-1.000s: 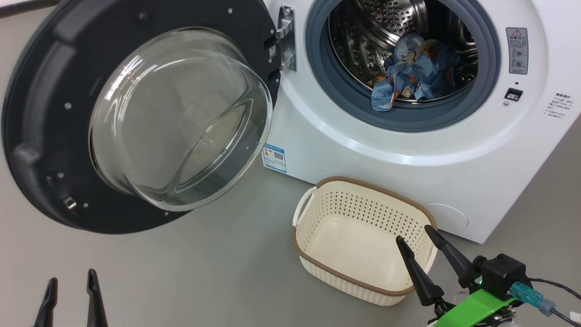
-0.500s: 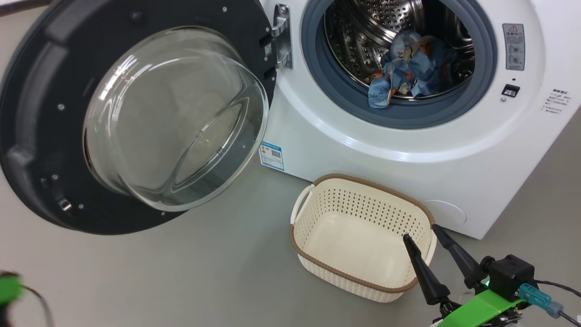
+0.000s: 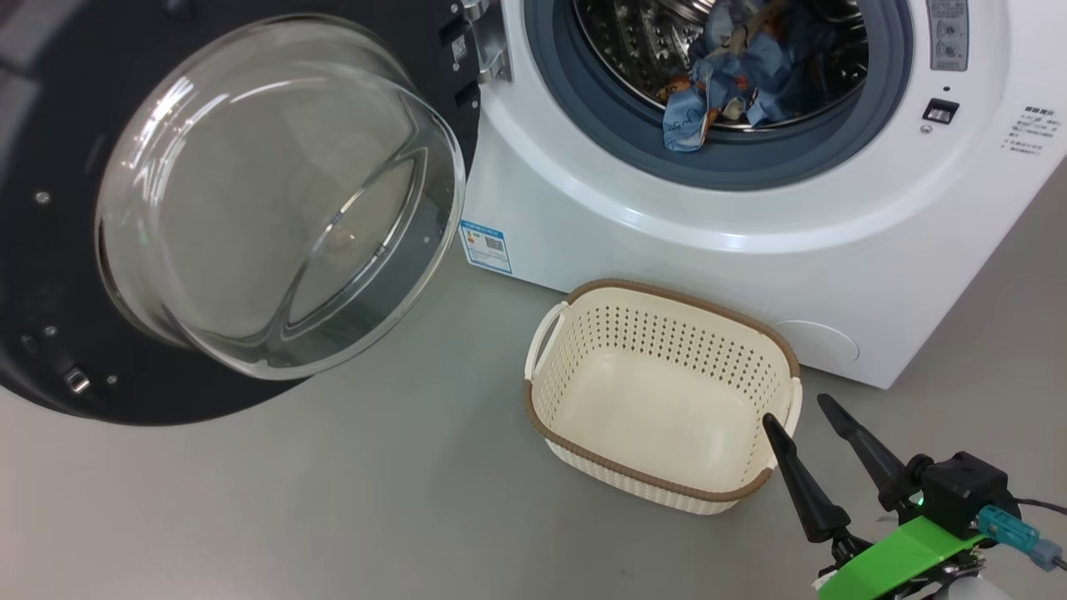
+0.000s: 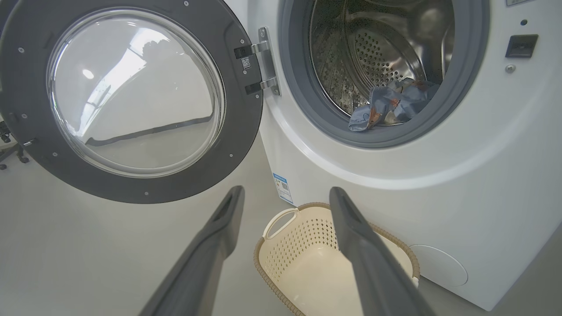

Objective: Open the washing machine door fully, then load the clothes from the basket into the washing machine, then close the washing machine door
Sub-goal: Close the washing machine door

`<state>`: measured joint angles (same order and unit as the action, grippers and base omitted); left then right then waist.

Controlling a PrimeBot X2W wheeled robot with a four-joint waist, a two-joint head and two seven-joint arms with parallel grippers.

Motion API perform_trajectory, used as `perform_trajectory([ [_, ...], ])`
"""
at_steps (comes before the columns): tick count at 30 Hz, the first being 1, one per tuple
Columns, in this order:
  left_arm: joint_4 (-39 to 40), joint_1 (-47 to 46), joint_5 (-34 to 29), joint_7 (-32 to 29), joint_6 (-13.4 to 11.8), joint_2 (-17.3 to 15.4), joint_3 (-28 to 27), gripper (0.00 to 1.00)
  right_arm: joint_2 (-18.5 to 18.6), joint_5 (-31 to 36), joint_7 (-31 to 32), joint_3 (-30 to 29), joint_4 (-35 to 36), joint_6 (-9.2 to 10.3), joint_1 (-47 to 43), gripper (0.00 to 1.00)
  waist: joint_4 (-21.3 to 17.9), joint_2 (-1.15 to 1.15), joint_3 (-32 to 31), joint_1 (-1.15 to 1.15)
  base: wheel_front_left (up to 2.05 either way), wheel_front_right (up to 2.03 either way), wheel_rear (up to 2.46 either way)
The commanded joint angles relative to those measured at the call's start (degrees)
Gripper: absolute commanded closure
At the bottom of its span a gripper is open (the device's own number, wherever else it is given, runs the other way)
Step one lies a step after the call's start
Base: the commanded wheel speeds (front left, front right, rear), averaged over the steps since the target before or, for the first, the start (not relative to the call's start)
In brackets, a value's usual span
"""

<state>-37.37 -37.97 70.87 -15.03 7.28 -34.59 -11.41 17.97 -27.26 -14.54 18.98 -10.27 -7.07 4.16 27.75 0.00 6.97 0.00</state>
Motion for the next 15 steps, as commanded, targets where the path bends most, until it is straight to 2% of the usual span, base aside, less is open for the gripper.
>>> perform_trajectory([
  [1, -0.97, -3.24, 1.21, -1.78, 0.2, -4.67, -1.13, 1.0, 1.16, 0.63, -0.46, 1.05, 1.58, -0.42, 1.75, 0.0, -0.28, 0.0, 0.89, 0.0, 0.0, 0.0, 0.0],
  [6, -6.44, -6.65, 4.14, -6.45, 0.2, -5.67, -0.24, 1.0, 2.3, 0.55, -0.46, 1.41, 1.85, -0.42, 2.54, 0.0, -0.88, 0.0, 2.61, 0.0, 0.0, 0.0, 0.0],
  [15, -9.68, -8.2, 6.29, -10.27, 0.21, -6.24, 2.45, 1.0, 3.87, 0.57, -0.46, 1.55, 2.29, -0.42, 3.62, 0.0, -1.65, 0.0, 4.78, 0.0, 0.0, 0.0, 0.0],
])
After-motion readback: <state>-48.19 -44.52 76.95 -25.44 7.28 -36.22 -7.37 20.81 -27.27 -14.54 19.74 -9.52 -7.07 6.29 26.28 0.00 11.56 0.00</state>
